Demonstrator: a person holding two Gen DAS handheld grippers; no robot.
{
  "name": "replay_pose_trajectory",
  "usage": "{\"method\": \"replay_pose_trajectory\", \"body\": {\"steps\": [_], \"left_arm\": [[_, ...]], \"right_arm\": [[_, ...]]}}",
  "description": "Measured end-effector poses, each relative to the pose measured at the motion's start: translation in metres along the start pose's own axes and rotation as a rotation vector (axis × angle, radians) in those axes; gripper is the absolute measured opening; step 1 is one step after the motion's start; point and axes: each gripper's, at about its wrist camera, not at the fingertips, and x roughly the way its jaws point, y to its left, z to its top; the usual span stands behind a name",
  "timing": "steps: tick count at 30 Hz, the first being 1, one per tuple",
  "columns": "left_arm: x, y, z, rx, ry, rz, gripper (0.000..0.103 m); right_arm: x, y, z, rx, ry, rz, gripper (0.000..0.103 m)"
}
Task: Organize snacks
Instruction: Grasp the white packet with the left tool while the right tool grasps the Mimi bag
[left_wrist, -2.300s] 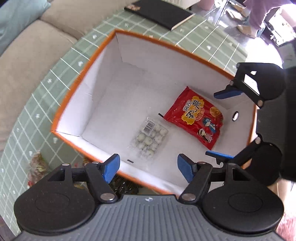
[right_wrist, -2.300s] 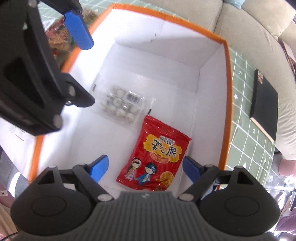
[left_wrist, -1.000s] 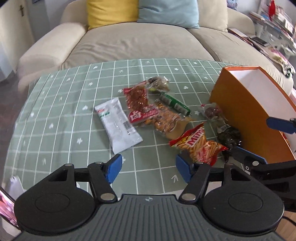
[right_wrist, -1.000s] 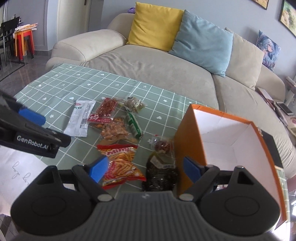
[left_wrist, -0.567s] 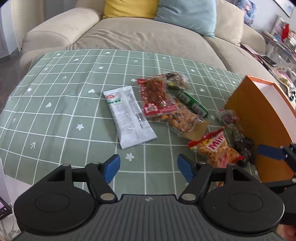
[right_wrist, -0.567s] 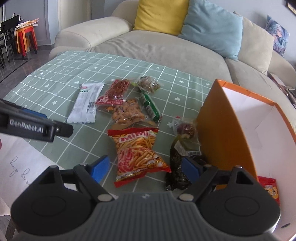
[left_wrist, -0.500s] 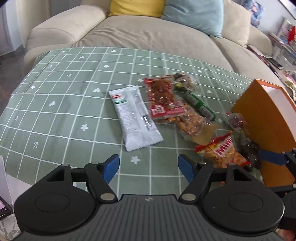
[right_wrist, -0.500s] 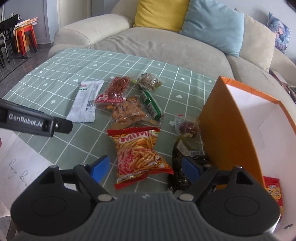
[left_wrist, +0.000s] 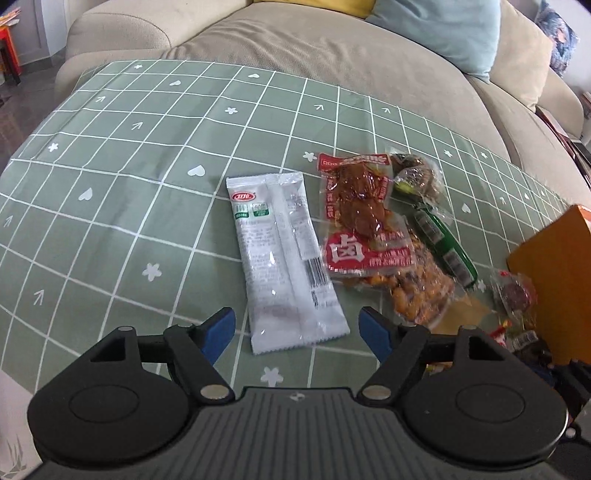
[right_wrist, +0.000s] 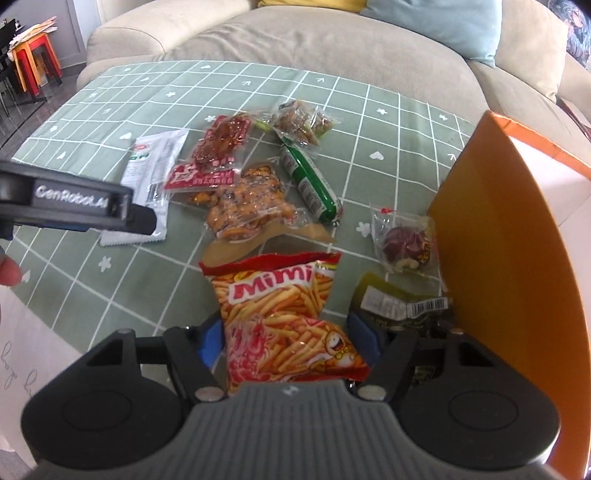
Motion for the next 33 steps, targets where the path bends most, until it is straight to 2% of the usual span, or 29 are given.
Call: {"method": "replay_pose_trajectory", "body": {"steps": [5,6,9,12,15,17,23,27,30,33], "left_arm": [[0.018,-0.005,0.014,-0.015,0.000,0.052,0.091],[0.020,-0.007,0.016,-0.007,-0.009,0.061,0.095],[0.026,-0.014,0.020,0.039,-0.018,0.107,0.095],[0.028,-0.019,0.018,0.105,-0.020,0.171,0.086],[0.022,-0.017,0.015,0.116,-0.034,0.148,0.066],[0.019,-0.016,0.011,0.138,-0.029,0.137,0.063],[0.001,-0.018,-0.021,0.273,0.031,0.071,0.061],[-0.014,-0.025,-0.048,0.374,0.131,0.034,0.061],[-0.021,-0.030,-0.061,0.408,0.212,0.032,0.061],[-0.028,-0.035,-0.074,0.423,0.236,0.031,0.062]], "right_arm": [[0.008,0.001,0.004,0.020,0.024,0.002,0.068],[0.009,0.001,0.004,0.025,0.024,0.003,0.068],[0.009,-0.001,0.003,0.037,0.025,0.010,0.068],[0.009,-0.004,0.001,0.044,0.025,0.013,0.068],[0.008,-0.007,-0.002,0.053,0.019,0.015,0.066],[0.008,-0.007,-0.004,0.055,0.015,0.016,0.063],[0.001,-0.009,-0.013,0.048,0.018,0.013,0.055],[-0.004,-0.009,-0.021,0.024,0.037,0.004,0.055],[-0.007,-0.006,-0.026,0.006,0.052,-0.001,0.055],[-0.012,-0.004,-0.033,0.002,0.059,0.004,0.055]]}}
